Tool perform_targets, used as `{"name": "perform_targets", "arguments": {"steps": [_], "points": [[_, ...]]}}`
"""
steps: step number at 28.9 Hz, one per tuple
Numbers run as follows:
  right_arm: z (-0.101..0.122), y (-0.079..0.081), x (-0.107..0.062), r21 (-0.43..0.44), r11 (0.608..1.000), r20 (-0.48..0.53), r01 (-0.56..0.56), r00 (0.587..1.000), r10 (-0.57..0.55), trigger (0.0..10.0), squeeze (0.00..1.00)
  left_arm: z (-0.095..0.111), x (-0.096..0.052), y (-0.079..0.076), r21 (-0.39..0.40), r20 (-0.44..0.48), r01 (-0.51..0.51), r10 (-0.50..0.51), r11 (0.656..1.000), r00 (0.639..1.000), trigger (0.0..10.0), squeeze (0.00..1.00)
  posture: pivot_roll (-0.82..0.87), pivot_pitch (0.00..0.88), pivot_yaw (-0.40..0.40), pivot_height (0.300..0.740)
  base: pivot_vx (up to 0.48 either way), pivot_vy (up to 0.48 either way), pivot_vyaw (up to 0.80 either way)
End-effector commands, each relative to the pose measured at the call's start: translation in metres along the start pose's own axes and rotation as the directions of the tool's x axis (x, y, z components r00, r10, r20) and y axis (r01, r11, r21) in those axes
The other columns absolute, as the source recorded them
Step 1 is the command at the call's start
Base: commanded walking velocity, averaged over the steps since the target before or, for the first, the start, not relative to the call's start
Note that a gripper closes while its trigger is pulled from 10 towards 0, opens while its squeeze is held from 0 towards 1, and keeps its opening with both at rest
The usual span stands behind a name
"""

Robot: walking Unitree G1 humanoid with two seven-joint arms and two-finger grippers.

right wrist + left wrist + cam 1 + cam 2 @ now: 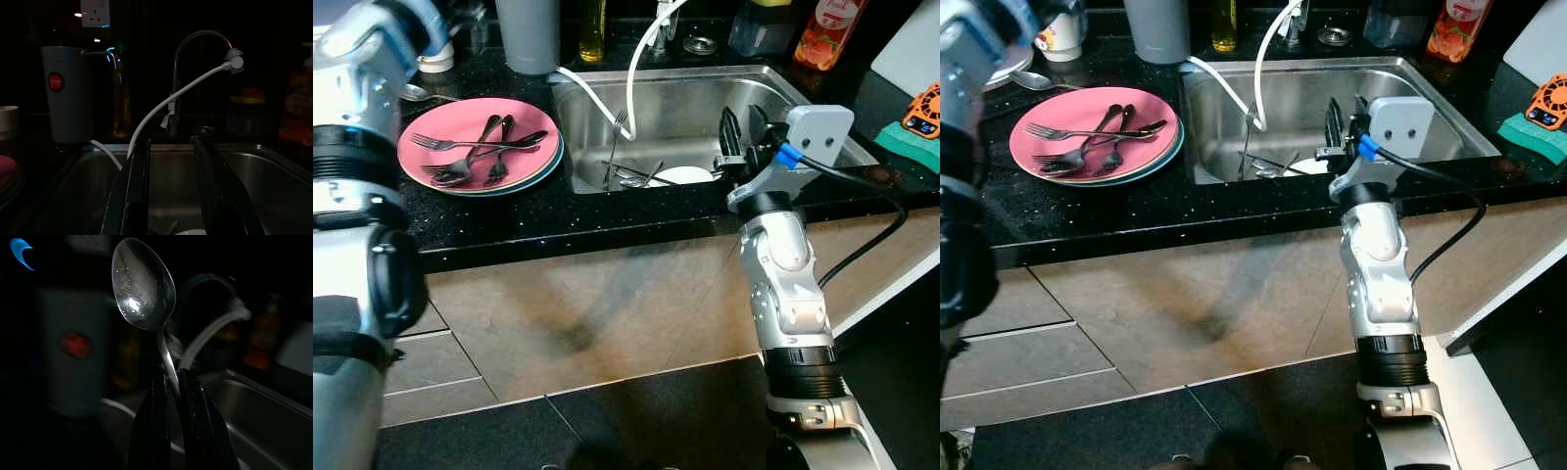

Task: Kitchen organization

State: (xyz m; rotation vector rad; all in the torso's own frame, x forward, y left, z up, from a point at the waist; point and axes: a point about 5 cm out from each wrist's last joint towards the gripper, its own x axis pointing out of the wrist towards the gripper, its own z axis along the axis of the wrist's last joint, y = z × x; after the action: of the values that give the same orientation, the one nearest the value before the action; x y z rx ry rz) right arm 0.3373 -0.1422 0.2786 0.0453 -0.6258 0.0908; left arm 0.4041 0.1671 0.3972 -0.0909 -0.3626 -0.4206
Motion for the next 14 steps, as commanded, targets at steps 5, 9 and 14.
{"name": "perform_targets", "arguments": {"steps": [5,9,14], "points": [[0.000,-0.004,-0.002,-0.005,1.000,0.002,0.022,1.000,-0.022,10.0,0.00,-0.053,0.019,-0.051,0.042,-0.111,0.072,-0.067,0.997,0.992,10.0,0.00,0.15,0.115,-0.004,0.740,0.000,0.000,0.00],[0.003,-0.007,-0.004,-0.014,0.999,0.011,0.034,0.999,-0.034,10.0,0.00,-0.090,0.021,-0.081,0.136,-0.196,0.116,-0.088,0.984,0.977,10.0,0.00,0.14,0.114,0.007,0.740,0.000,0.000,0.00],[0.002,-0.008,-0.006,-0.020,0.999,0.006,0.039,0.999,-0.039,10.0,0.00,-0.116,0.017,-0.093,0.217,-0.297,0.171,-0.101,0.961,0.949,10.0,0.00,0.15,0.116,0.014,0.740,0.000,0.000,0.00]]}}
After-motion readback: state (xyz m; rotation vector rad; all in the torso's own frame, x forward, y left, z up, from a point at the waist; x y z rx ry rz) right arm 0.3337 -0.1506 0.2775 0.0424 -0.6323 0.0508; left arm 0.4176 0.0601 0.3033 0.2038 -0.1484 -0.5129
